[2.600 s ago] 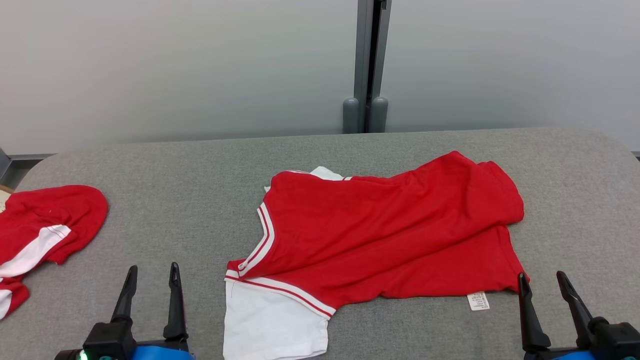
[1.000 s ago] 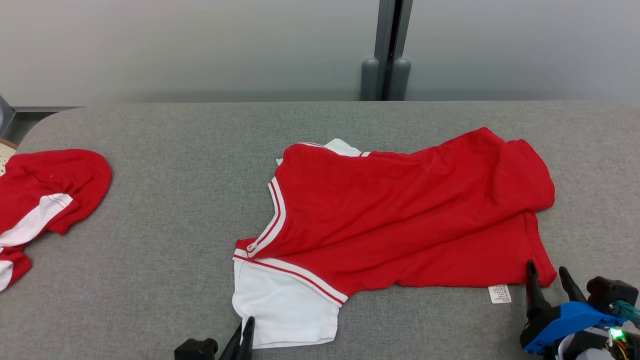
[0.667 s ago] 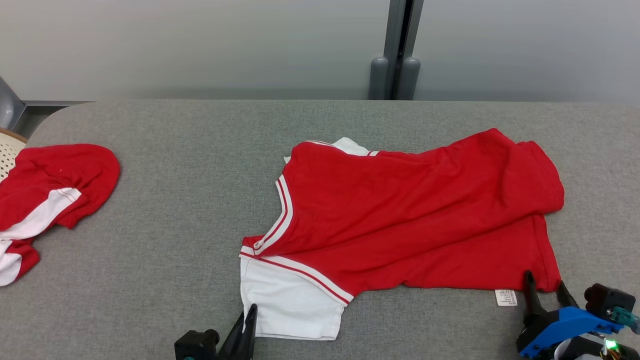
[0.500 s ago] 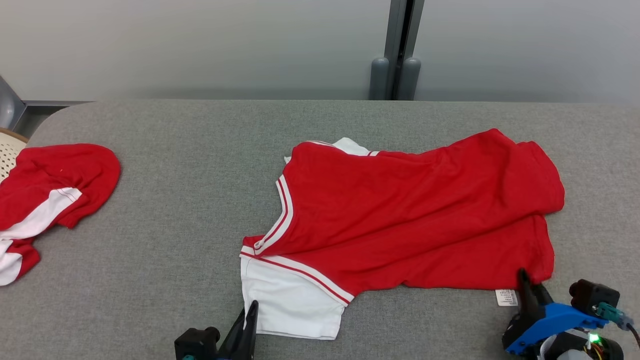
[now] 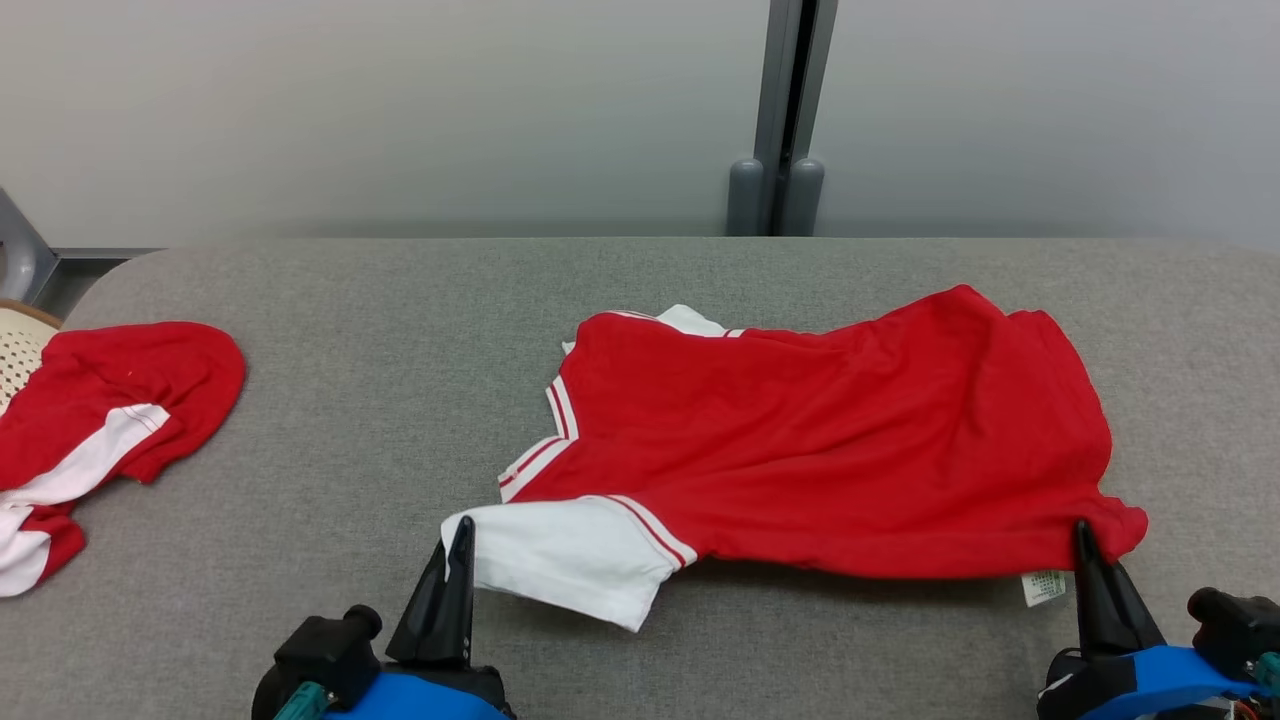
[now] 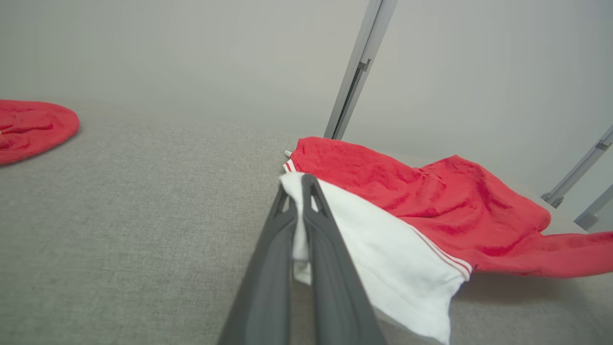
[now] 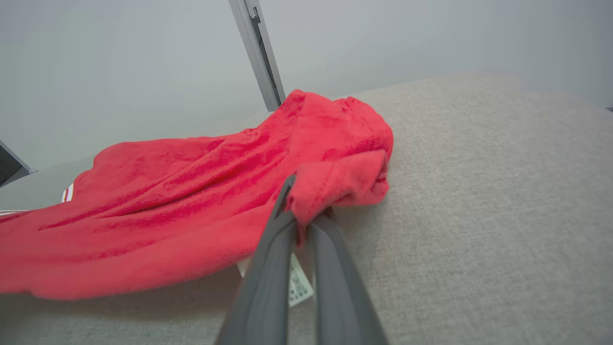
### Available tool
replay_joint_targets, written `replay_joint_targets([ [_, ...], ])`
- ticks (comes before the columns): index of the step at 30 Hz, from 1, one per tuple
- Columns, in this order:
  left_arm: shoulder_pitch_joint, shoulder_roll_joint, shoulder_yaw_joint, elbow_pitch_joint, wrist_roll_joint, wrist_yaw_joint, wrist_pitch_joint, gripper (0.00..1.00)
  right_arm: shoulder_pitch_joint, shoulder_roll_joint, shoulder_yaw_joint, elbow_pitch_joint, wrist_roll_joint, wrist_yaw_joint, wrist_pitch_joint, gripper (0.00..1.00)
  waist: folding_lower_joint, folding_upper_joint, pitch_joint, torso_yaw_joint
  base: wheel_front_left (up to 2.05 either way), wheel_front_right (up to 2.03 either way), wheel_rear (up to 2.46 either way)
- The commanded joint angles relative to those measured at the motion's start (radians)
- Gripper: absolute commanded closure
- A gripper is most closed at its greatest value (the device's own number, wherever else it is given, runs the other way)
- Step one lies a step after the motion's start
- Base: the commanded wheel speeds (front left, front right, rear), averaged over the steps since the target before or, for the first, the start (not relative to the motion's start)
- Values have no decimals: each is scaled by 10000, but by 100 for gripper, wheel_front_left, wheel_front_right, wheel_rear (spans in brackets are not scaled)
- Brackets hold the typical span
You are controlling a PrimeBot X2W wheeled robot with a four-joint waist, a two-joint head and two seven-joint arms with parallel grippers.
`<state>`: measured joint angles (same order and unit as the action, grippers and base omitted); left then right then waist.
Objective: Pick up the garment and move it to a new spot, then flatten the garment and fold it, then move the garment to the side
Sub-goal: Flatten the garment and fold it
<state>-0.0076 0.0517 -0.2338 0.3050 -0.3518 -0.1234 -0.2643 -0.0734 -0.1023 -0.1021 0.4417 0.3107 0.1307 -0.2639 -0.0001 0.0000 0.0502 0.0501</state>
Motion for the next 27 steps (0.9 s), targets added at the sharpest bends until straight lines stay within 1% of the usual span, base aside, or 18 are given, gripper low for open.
replay_joint_targets([
  [1, 46, 63, 51, -229, 99, -19, -3, 100, 156, -67, 103, -303, 55, 1, -7, 100, 1, 0, -17, -65, 0, 0, 0],
  [4, -18, 255, 191, -1127, 142, -48, -1, 100, 475, -293, 277, -1615, 88, -1, -8, 100, 1, 0, 47, -214, 0, 0, 0],
  [7, -558, 568, 129, -1797, 251, -73, -3, 100, 222, -429, 423, -2621, 68, 1, -5, 100, 1, 0, 271, -346, 0, 0, 0],
  [10, -1509, 956, 94, -2119, 96, -91, 114, 100, -688, -684, 719, -3292, 105, 1, -8, 100, 1, 0, 571, -472, 0, 0, 0],
  [11, -1959, 1033, 148, -2182, -74, -86, 192, 100, -1061, -746, 847, -3320, 159, 1, 63, 100, 1, 0, 722, -538, 0, 0, 0],
  [13, -2986, 1017, 175, -2177, -657, -91, 436, 100, -2044, -906, 1001, -3343, 320, 1, 132, 100, 1, 0, 1031, -582, 0, 0, 0],
  [14, -3550, 1043, 164, -2088, -993, -93, 591, 100, -2592, -1028, 1100, -3229, 327, 1, 260, 100, 1, 0, 1186, -595, 0, 0, 0],
  [15, -4121, 945, 230, -1948, -1606, -95, 763, 100, -3174, -1077, 1186, -3175, 432, 1, 297, 100, 1, 0, 1346, -589, 0, 0, 0],
  [16, -4749, 1012, 341, -1769, -1965, -94, 960, 100, -3793, -1114, 1265, -3115, 546, 1, 383, 100, 1, 0, 1549, -591, 0, 0, 0],
  [17, -5435, 1201, 432, -1592, -2106, -95, 1030, 100, -4373, -1202, 1345, -2934, 604, 1, 524, 100, 1, 0, 1752, -627, 0, 0, 0],
  [19, -6800, 1220, 569, -1074, -2615, -94, 1320, 100, -5774, -1396, 1414, -2569, 643, -1, 677, 100, 1, 0, 2271, -692, 0, 0, 0],
  [23, -9837, 1745, 246, -191, -2562, -82, 1812, 100, -8801, -1468, 1540, -1055, 1094, 1, 1240, 100, 1, 0, 3483, -905, 0, 0, 0],
  [25, -11386, 1715, 408, 514, -2762, -71, 2037, 100, -10427, -1465, 1443, -90, 1305, 1, 1500, 100, 1, 0, 4036, -969, 0, 0, 0],
  [27, -12970, 1779, 449, 1262, -2677, -70, 2130, 100, -12004, -1416, 1432, 832, 1360, 1, 1603, 100, 1, 0, 4526, -1068, 0, 0, 0],
])
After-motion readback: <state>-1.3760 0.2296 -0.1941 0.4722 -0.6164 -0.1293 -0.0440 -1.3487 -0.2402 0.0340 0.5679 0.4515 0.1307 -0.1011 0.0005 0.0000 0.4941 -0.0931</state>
